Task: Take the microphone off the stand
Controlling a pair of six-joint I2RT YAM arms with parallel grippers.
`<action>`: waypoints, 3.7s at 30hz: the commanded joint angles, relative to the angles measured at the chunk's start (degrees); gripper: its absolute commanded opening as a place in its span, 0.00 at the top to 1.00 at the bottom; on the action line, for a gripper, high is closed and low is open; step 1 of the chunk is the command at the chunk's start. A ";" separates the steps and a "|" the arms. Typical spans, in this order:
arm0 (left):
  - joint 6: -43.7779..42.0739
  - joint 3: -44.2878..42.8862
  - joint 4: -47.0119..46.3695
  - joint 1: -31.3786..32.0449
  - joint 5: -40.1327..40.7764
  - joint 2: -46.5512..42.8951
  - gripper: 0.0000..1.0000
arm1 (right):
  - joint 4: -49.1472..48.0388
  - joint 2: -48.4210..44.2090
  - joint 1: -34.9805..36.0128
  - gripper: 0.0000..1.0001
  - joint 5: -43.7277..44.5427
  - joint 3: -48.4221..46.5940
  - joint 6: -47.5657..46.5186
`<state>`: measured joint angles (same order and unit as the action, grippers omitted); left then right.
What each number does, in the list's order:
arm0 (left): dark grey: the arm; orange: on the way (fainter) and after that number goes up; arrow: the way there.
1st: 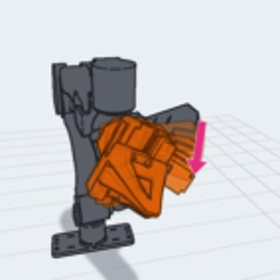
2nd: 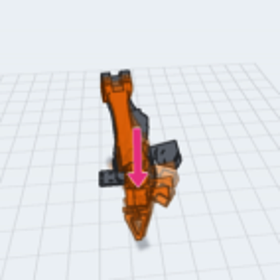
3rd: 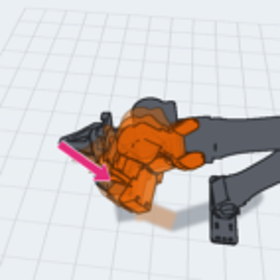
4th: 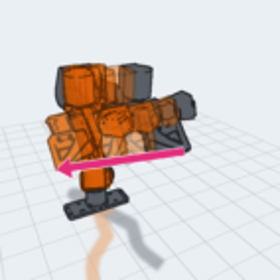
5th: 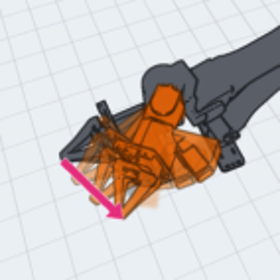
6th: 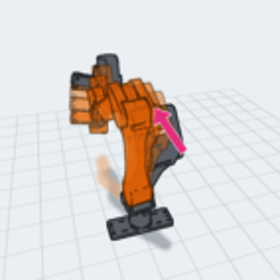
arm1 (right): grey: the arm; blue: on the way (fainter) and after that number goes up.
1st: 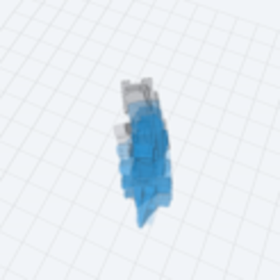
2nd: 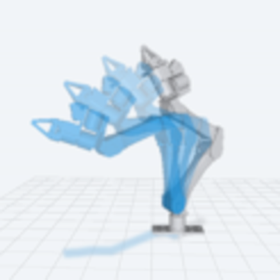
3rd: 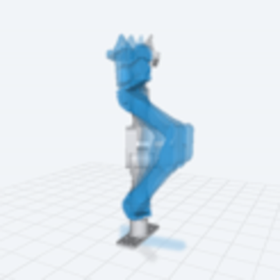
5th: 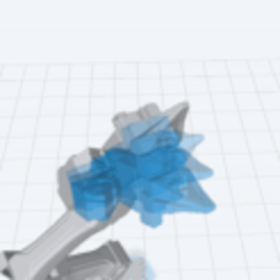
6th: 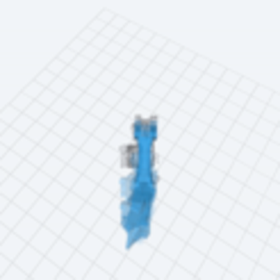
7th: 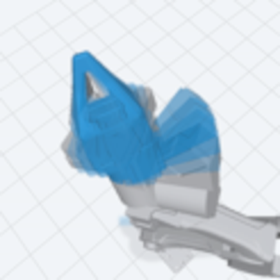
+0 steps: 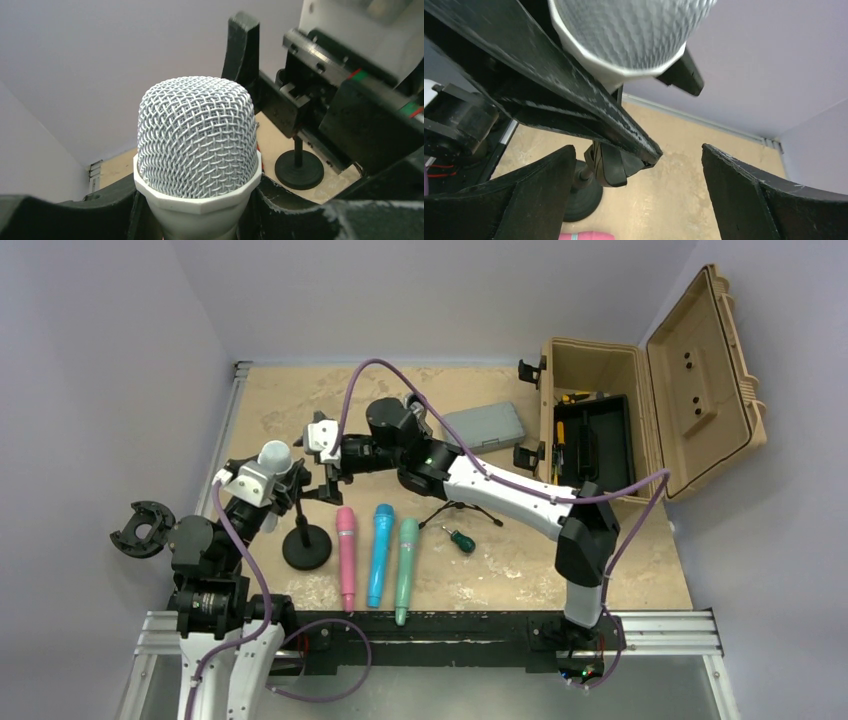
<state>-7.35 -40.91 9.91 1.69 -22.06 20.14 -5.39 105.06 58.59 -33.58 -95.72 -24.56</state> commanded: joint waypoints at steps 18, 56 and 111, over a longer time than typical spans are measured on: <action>-1.95 0.54 -3.13 1.66 1.78 -1.47 1.00 | -3.78 3.60 -1.62 0.33 -12.86 -4.67 4.50; 5.02 -34.06 17.35 1.65 13.26 10.13 1.00 | -6.50 7.50 -1.55 1.00 -4.05 -5.48 11.27; 47.20 -11.10 24.31 31.94 36.93 47.12 1.00 | 14.59 -72.38 -3.66 0.19 39.87 35.15 44.01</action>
<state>33.65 -55.09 41.04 29.26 7.86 65.21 8.78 32.25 54.83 5.30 -61.21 17.87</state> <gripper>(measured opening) 0.446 0.816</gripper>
